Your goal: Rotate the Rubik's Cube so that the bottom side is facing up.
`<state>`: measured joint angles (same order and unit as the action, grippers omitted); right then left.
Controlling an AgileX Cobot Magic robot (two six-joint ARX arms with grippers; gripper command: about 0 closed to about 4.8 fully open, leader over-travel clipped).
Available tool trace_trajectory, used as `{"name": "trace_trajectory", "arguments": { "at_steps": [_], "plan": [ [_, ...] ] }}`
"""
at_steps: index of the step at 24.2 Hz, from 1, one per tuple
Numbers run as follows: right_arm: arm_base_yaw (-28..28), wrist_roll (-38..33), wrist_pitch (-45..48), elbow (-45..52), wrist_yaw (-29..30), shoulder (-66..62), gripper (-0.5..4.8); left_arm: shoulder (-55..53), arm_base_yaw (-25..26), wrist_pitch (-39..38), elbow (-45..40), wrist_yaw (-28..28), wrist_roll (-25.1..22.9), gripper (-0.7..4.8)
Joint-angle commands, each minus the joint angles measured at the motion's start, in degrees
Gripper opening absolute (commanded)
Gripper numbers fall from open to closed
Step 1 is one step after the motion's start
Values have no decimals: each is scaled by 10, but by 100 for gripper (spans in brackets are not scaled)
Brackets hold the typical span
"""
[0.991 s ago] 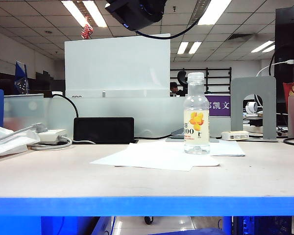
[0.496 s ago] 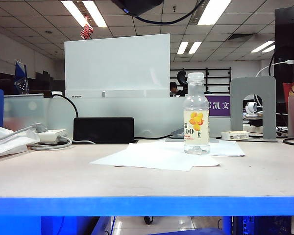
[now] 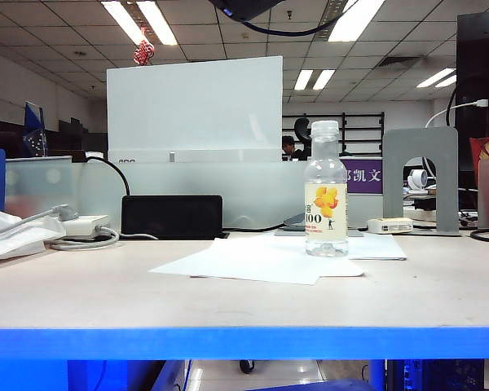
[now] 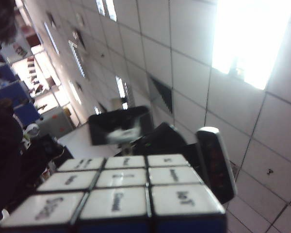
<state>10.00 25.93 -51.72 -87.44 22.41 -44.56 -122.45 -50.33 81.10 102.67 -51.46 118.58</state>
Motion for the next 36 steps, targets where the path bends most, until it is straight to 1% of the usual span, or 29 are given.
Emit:
{"name": "trace_trajectory", "arguments": {
  "at_steps": [1, 2, 4, 7, 13, 17, 22, 24, 27, 30, 33, 36],
  "plan": [
    [0, -11, 1, -5, 15, -3, 393, 4, -9, -19, 1, 2, 3, 192],
    [0, -11, -8, -5, 25, -4, 393, 4, -17, -40, 1, 2, 3, 192],
    [0, -19, -31, -5, 35, -6, 393, 4, -29, -45, 1, 0, 3, 192],
    [0, -19, -47, -5, 35, -8, 393, 4, -37, -45, 1, -5, 3, 192],
    [1, -19, -63, -5, 34, -8, 392, 4, -46, -40, 1, -37, 3, 192],
    [1, -19, -68, -5, 35, -12, 392, 4, -64, -38, 1, -39, 3, 192],
    [1, -13, -94, -4, 29, -12, 391, 8, -92, -29, 1, -61, 3, 192],
    [1, -13, -99, -3, 30, -12, 391, 11, -92, -27, 1, -67, 3, 192],
    [1, -13, -107, -4, 21, -6, 391, 11, -90, -25, 1, -63, 3, 192],
    [0, -13, -133, -4, 16, 7, 392, 14, -79, -22, 1, -48, 3, 192],
    [1, -15, -124, -13, 17, 20, 392, 14, -56, -26, 1, -47, 3, 192],
    [1, -17, -122, -14, 18, 16, 392, 17, -54, -24, 1, -38, 3, 192]
  ]
}}
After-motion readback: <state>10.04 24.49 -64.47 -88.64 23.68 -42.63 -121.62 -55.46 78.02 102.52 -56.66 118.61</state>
